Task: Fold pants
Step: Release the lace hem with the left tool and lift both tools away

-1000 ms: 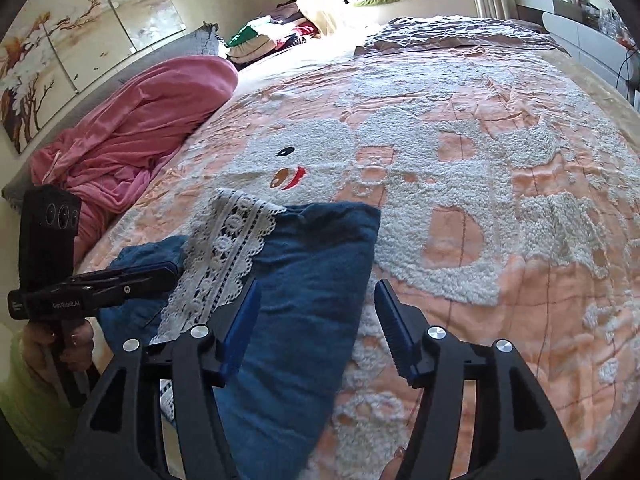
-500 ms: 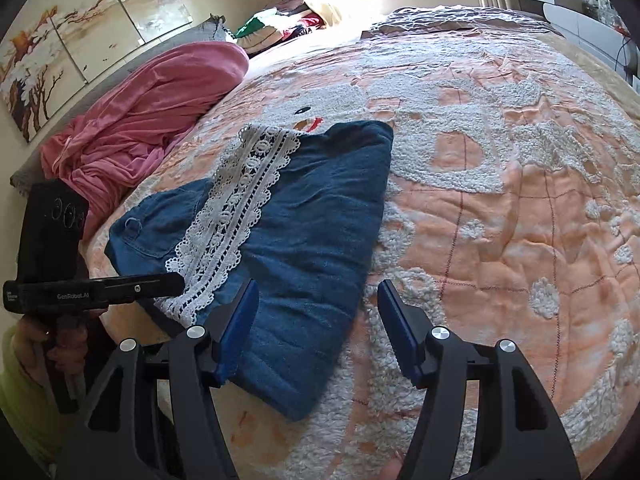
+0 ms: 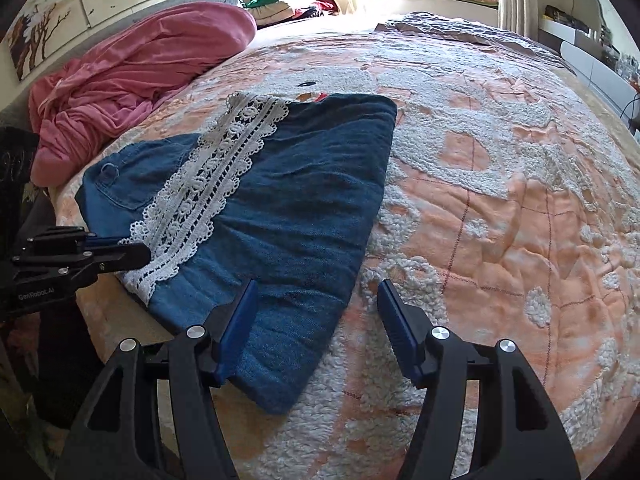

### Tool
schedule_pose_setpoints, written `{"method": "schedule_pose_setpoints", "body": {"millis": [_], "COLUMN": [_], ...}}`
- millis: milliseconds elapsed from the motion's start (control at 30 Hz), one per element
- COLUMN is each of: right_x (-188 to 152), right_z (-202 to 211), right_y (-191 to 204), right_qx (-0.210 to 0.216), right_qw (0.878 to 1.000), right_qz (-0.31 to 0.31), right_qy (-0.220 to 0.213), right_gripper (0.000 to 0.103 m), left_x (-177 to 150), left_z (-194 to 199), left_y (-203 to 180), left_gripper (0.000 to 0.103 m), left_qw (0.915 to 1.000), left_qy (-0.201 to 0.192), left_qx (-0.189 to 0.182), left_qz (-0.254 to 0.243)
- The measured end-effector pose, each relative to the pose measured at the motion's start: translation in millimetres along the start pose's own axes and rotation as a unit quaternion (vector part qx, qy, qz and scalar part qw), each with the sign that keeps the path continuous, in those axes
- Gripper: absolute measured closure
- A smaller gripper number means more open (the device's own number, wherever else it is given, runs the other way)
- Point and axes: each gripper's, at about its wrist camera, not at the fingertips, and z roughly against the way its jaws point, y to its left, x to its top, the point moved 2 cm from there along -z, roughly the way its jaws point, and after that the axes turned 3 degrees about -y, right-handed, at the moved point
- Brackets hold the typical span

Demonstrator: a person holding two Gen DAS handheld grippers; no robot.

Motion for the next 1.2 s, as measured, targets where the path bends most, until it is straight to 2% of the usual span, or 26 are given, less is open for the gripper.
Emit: {"method": "schedule_pose_setpoints", "body": {"millis": [400,500,567,700,833,967,1200], "right_x": [-2.0,-0.5,1.1,2.6,-3.7,-7.4,-8.2], "right_z": [-4.5,1.0,8.4,18.8,17.9,21.2,39.8], "right_y": [6.8,5.7,5.8,7.5,5.4,-1.4,-5.1], "right_qx": [-0.019,-0.015,-0.012,-0.009,-0.012,-0.017,-0.011], "right_qw": [0.999,0.999,0.999,0.998,0.999,0.999,0.996], "right_qz": [0.03,0.027,0.027,0.027,0.016,-0.007,-0.043], "right_qy": [0.001,-0.009,-0.025,-0.048,-0.039,-0.039,-0.072], "right_gripper": [0.043,0.042,0.042,0.035,0.033,0.028,0.018], "left_x": [-0.7,0.0,-0.1,-0.6,-1.5,-2.5,-4.1], "left_z": [3.4,6.6,10.3,17.4,23.2,31.4,50.3], "left_y": [-1.7,-3.5,-4.0,-3.7,-0.6,1.6,15.4], "left_gripper": [0.087,0.085,0.08,0.077,0.072,0.06,0.039], "left_qw": [0.9998,0.9997,0.9996,0.9993,0.9991,0.9985,0.9976], "left_qy": [-0.009,-0.012,-0.016,-0.024,-0.029,-0.036,-0.052], "left_qx": [0.015,0.019,0.022,0.025,0.03,0.04,0.045], "left_qz": [-0.007,-0.008,-0.011,-0.013,-0.009,-0.009,0.008]}}
